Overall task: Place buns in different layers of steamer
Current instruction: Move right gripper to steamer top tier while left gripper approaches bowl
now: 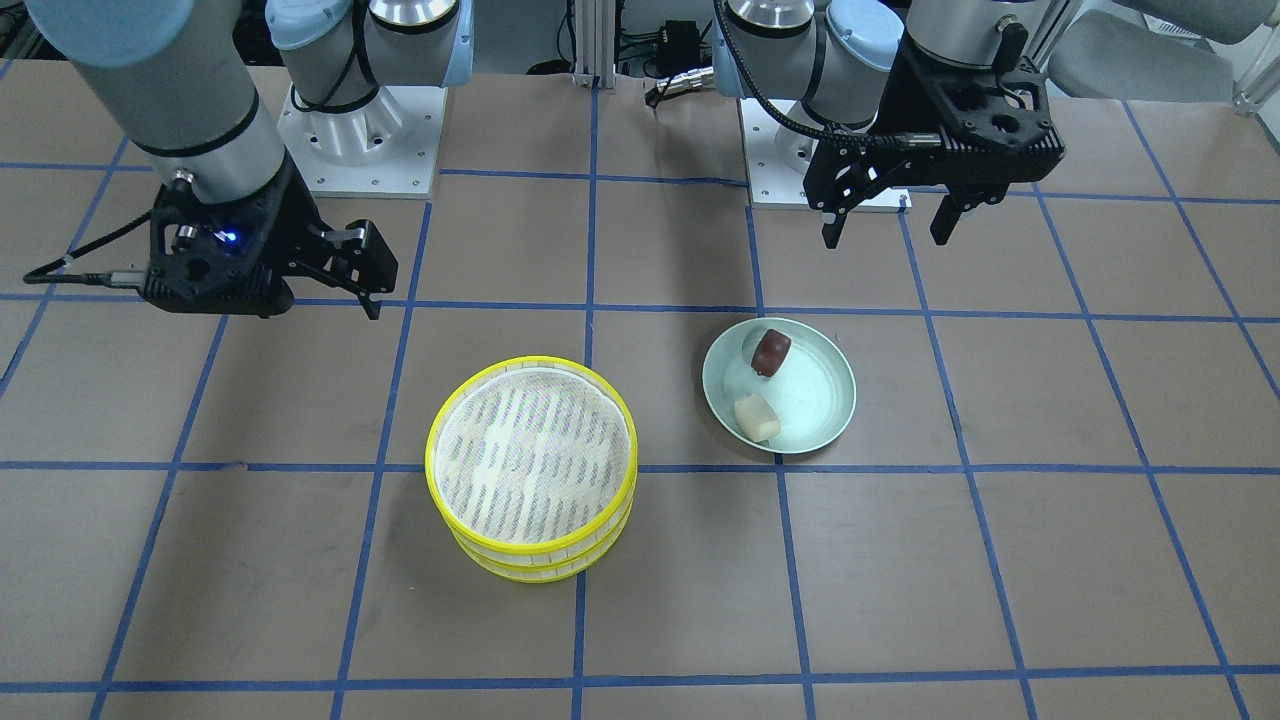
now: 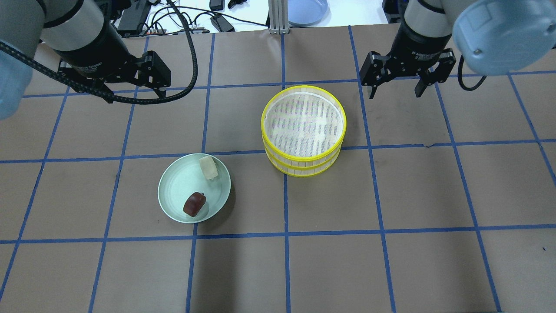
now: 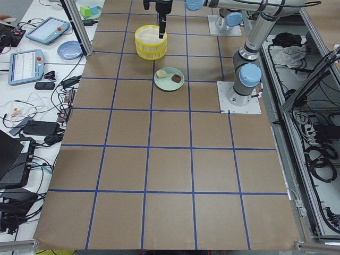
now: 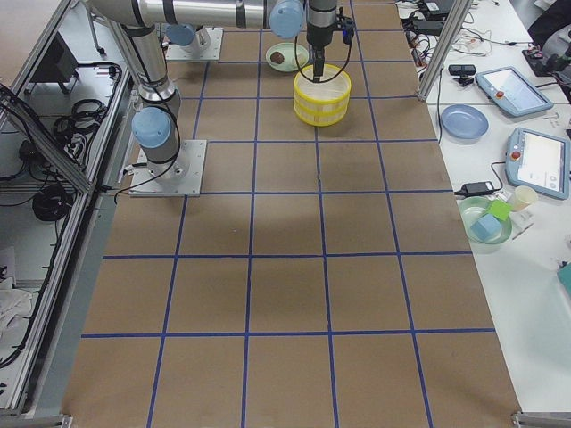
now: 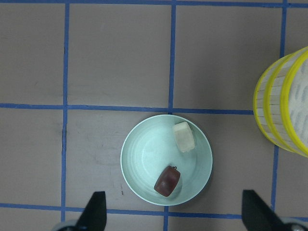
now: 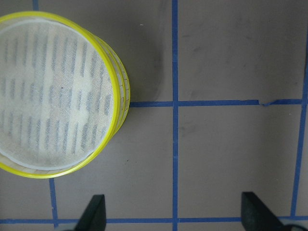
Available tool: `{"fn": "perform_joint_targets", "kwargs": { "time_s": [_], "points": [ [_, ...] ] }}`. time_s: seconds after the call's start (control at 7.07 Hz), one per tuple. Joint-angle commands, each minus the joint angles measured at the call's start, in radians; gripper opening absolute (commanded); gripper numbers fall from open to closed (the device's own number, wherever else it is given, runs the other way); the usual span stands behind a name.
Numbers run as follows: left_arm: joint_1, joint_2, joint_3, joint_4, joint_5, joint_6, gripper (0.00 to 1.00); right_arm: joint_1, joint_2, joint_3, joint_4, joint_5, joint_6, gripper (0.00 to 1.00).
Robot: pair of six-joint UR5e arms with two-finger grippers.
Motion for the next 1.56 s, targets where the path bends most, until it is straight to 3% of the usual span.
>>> {"fn": "perform_joint_targets", "kwargs": {
  "time_s": [0.0, 0.28, 0.85, 1.27, 1.41],
  "points": [
    [0.007, -0.001, 0.0, 0.001, 0.002, -0.001, 1.0, 0.01, 0.066, 0.063, -0.057, 0.002, 0.025, 1.0],
    [0.015, -0.03, -0.027, 0.006, -0.008, 0.005, 1.0, 0.052, 0.152, 0.068, -0.125, 0.002, 0.086, 1.0],
    [0.015, -0.127, -0.142, 0.134, -0.013, -0.001, 1.0, 0.104, 0.241, 0.069, -0.169, 0.002, 0.143, 0.68],
    [0.015, -0.243, -0.173, 0.245, -0.081, -0.003, 1.0, 0.104, 0.252, 0.063, -0.168, 0.0, 0.148, 0.03],
    [0.015, -0.279, -0.19, 0.28, -0.081, -0.001, 1.0, 0.104, 0.251, 0.056, -0.165, 0.0, 0.154, 0.0]
  ]
}}
